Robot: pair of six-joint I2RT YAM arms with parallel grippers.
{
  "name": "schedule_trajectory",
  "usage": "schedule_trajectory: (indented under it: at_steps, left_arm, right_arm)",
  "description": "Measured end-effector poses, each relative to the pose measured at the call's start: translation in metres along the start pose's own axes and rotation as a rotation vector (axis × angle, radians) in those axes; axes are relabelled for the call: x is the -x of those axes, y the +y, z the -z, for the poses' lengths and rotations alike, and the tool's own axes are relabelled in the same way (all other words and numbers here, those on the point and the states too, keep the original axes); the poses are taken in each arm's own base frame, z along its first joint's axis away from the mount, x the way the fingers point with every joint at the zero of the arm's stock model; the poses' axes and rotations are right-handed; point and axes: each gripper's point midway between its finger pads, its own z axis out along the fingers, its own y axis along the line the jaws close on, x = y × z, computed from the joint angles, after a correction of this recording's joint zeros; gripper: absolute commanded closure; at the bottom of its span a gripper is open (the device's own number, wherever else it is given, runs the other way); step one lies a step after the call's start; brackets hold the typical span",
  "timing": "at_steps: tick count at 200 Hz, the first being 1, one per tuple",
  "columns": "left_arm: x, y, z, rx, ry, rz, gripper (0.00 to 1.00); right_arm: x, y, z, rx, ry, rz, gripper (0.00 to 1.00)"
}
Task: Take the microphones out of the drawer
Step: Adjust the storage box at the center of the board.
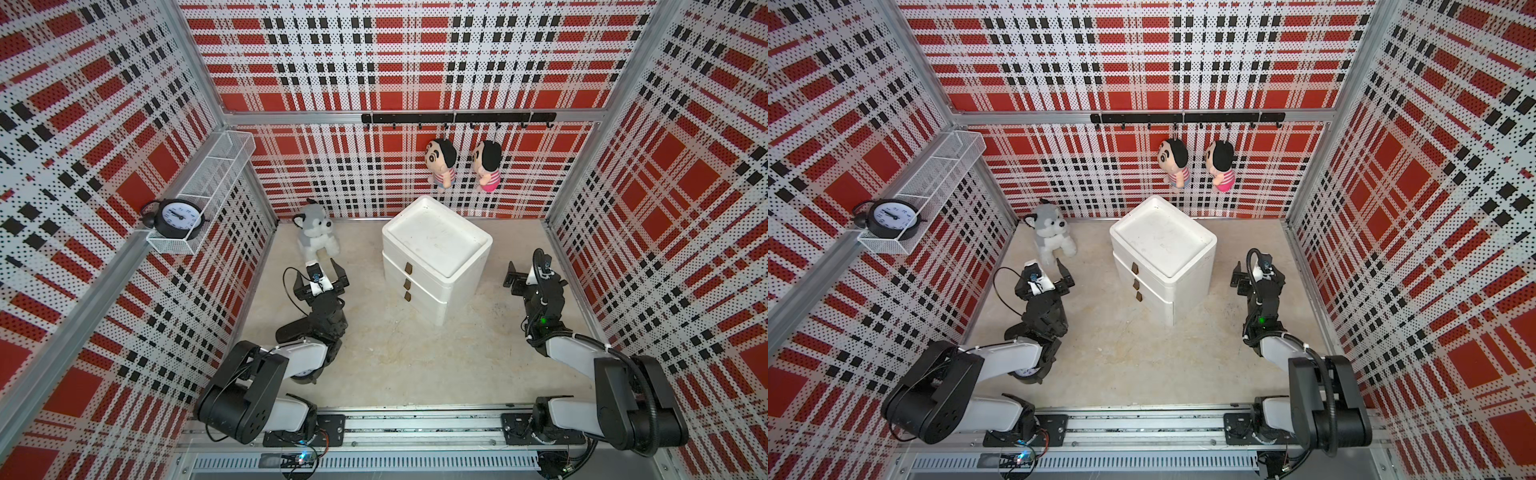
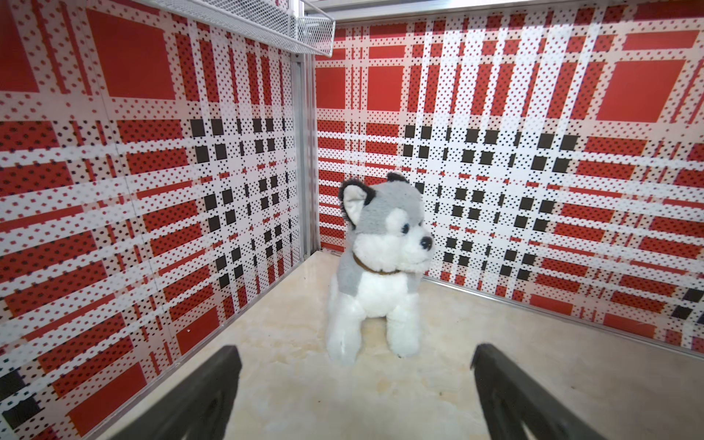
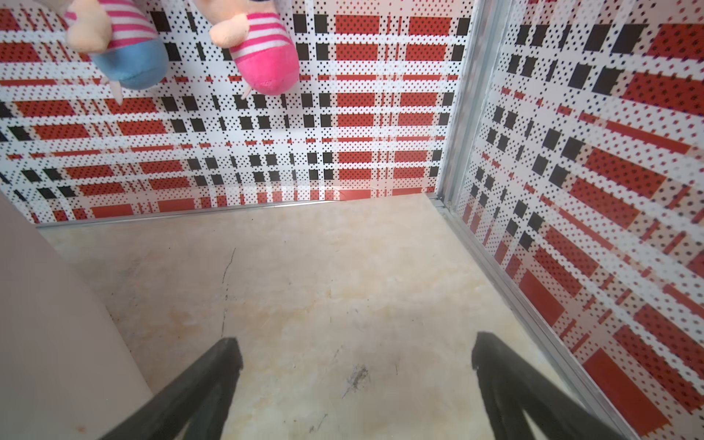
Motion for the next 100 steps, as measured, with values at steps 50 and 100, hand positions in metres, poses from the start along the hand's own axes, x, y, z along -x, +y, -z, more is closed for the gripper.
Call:
schedule_trajectory:
  at_steps: [50, 100]
  left_arm:
    - [0.020, -0.063, 0.002, -0.173, 0.057, 0.027, 0.02]
    - [0.051, -0.127, 0.020, -0.506, 0.098, 0.106, 0.02]
  right_arm:
    - [0.041, 0.001, 0.001, -0.008, 0.085, -0.036, 0.00]
    - [0.087, 0.023, 0.013, 0.108, 0.184, -0.032, 0.00]
